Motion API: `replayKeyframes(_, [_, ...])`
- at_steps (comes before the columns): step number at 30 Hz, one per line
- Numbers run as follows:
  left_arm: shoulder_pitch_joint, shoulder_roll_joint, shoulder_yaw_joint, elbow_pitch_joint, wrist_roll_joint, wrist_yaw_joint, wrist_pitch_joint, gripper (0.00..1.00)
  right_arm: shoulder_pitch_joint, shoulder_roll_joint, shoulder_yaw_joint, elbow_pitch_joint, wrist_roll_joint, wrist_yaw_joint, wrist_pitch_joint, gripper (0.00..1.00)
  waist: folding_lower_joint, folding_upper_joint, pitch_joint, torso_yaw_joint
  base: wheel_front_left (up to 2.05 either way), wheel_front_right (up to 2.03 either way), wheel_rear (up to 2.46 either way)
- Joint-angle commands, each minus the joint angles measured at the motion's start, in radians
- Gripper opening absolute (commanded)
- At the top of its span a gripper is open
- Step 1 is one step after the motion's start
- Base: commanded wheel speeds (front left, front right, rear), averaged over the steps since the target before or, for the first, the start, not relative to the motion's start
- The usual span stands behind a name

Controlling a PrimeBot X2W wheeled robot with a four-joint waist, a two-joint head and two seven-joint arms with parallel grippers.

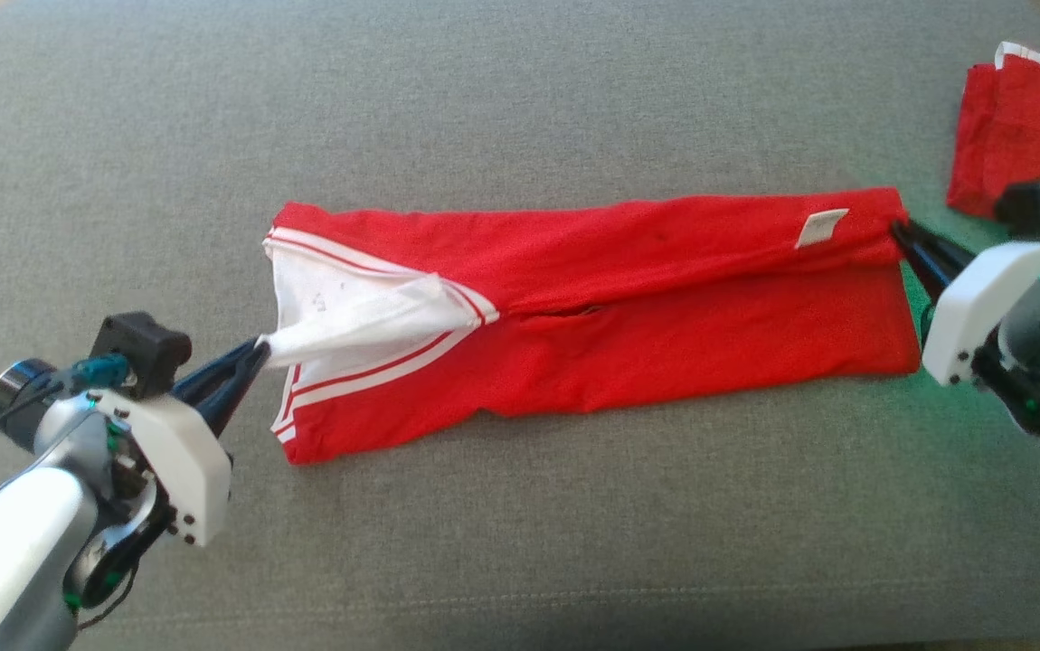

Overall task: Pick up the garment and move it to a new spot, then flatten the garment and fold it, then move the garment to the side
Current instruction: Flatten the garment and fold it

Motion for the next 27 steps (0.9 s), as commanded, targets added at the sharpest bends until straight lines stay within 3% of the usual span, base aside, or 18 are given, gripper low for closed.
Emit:
replayKeyframes(1, [-0.029, 0.055, 0.042, -0.023, 0.000, -0.005, 0.001, 0.00, 0.023, -0.045, 0.009, -0.025, 0.013, -0.001, 0.009, 0.26, 0.0001, -0.0001, -0.003, -0.002, 0.00, 0.00, 0.00])
replayKeyframes(2, [-0.023, 0.055, 0.039, -0.023, -0.003, -0.006, 0.003, 0.13, 0.025, -0.051, 0.011, -0.031, 0.016, -0.001, 0.011, 1.00, 0.0001, -0.0001, -0.005, -0.003, 0.00, 0.00, 0.00])
replayKeyframes(4, [-0.012, 0.055, 0.031, -0.023, -0.009, -0.010, 0.010, 0.88, 0.033, -0.063, 0.012, -0.039, 0.031, -0.001, 0.025, 1.00, 0.0001, -0.0001, -0.012, -0.005, 0.00, 0.00, 0.00])
replayKeyframes(6, [-0.004, 0.056, 0.027, -0.024, -0.011, -0.009, 0.010, 1.00, 0.043, -0.075, 0.012, -0.044, 0.047, -0.001, 0.047, 1.00, 0.0001, -0.0001, -0.021, -0.007, 0.00, 0.00, 0.00])
replayKeyframes(11, [0.019, 0.055, 0.028, -0.027, -0.014, 0.005, -0.009, 1.00, 0.056, -0.114, 0.004, -0.062, 0.044, -0.001, 0.046, 1.00, 0.0001, -0.0001, -0.047, -0.013, 0.00, 0.00, 0.00])
replayKeyframes(17, [0.033, 0.009, 0.098, -0.038, -0.040, 0.081, -0.126, 1.00, 0.059, -0.111, -0.087, -0.068, 0.031, -0.001, -0.062, 1.00, 0.0001, -0.0001, -0.082, -0.018, 0.00, 0.00, 0.00])
replayKeyframes(22, [0.052, -0.109, 0.213, -0.047, -0.126, 0.162, -0.303, 1.00, 0.092, -0.051, -0.206, -0.065, 0.010, -0.001, -0.205, 1.00, 0.0001, -0.0001, -0.109, -0.015, 0.00, 0.00, 0.00])
replayKeyframes(27, [0.092, -0.243, 0.324, -0.062, -0.171, 0.198, -0.379, 1.00, 0.165, 0.039, -0.351, -0.072, -0.051, -0.001, -0.276, 1.00, 0.0001, -0.0001, -0.131, -0.017, 0.00, 0.00, 0.00])
